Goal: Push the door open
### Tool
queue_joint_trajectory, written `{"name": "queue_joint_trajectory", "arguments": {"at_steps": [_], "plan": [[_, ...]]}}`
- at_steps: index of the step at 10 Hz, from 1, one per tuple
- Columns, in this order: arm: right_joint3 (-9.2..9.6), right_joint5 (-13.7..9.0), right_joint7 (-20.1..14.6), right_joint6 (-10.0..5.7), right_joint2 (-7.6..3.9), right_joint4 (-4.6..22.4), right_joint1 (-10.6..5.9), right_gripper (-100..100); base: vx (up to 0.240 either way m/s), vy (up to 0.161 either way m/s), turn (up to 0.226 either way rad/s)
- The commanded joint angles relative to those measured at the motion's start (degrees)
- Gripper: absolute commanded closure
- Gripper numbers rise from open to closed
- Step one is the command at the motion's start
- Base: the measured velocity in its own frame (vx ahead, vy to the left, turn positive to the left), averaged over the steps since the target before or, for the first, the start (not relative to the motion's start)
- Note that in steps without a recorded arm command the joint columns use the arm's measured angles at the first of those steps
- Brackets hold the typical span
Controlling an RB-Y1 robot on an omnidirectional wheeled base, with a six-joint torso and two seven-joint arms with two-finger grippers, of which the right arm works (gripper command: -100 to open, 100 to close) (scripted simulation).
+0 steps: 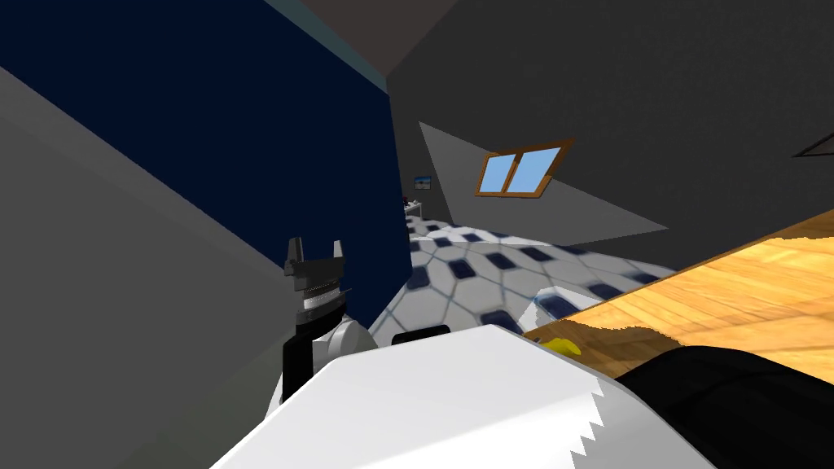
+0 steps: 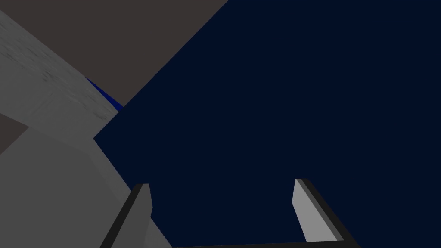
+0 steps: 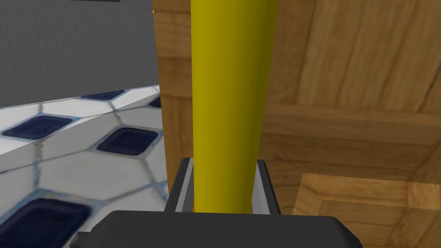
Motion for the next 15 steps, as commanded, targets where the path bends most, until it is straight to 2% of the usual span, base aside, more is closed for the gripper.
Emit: {"name": "queue_joint_trajectory", "arguments": {"at_steps": [1, 8, 15], "plan": [[-2.74, -0.09, 0.01, 0.78, -0.69, 1.15, -1.21, 100, 0.071, -0.092, -0.068], [-13.0, 0.12, 0.9, 6.09, -1.39, 4.34, -6.21, 100, 0.075, -0.092, -0.095], [-22.42, 0.31, 1.72, 10.96, -1.35, 7.27, -10.79, 100, 0.075, -0.081, -0.09]]}}
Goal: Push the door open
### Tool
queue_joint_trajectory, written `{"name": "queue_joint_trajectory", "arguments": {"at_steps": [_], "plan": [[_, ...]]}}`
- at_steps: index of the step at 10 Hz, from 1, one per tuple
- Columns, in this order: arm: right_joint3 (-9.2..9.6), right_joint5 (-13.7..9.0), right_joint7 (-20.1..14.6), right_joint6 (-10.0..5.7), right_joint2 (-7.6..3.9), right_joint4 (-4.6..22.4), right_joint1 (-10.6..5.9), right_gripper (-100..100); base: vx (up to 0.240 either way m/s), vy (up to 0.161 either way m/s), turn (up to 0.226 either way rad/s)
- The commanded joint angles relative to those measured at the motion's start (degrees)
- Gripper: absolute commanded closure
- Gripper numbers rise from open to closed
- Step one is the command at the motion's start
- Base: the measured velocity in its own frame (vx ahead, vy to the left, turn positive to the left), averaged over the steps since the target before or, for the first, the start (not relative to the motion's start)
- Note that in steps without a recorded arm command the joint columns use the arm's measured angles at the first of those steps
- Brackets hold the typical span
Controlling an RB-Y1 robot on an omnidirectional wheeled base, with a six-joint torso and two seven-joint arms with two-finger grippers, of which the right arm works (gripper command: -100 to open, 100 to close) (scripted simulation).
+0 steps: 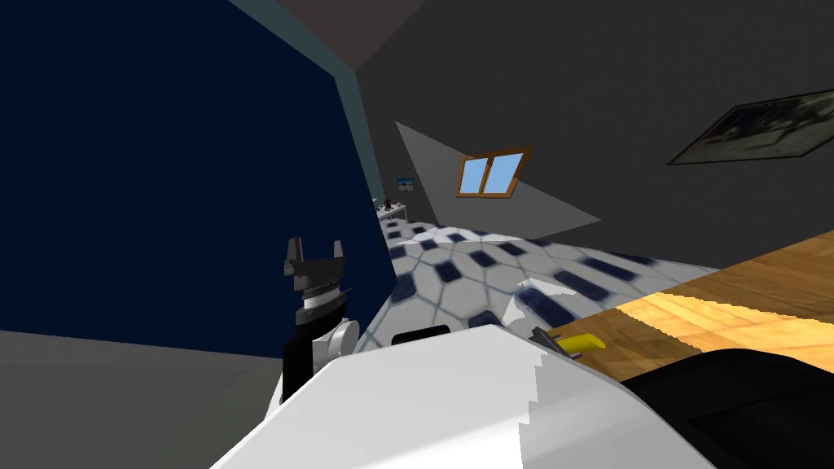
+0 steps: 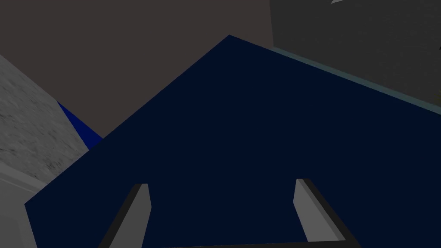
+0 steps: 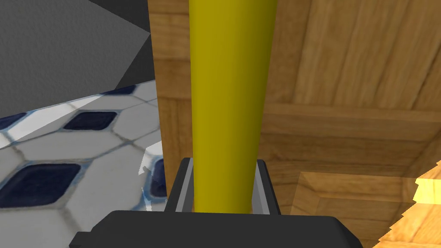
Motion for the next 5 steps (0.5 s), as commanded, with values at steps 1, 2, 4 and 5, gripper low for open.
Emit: {"name": "queue_joint_trajectory", "arguments": {"at_steps": [1, 2, 4, 5], "plan": [[-2.19, -0.02, 0.41, 0.86, -0.26, 0.29, -0.76, 100, 0.063, -0.079, -0.078], [-3.24, 0.0, 0.51, 1.4, -0.21, 0.62, -1.27, 100, 0.067, -0.076, -0.069], [-5.01, 0.03, 0.66, 2.32, -0.08, 1.17, -2.13, 100, 0.061, -0.072, -0.059], [-6.37, 0.06, 0.78, 3.02, 0.04, 1.59, -2.79, 100, 0.058, -0.081, -0.07]]}}
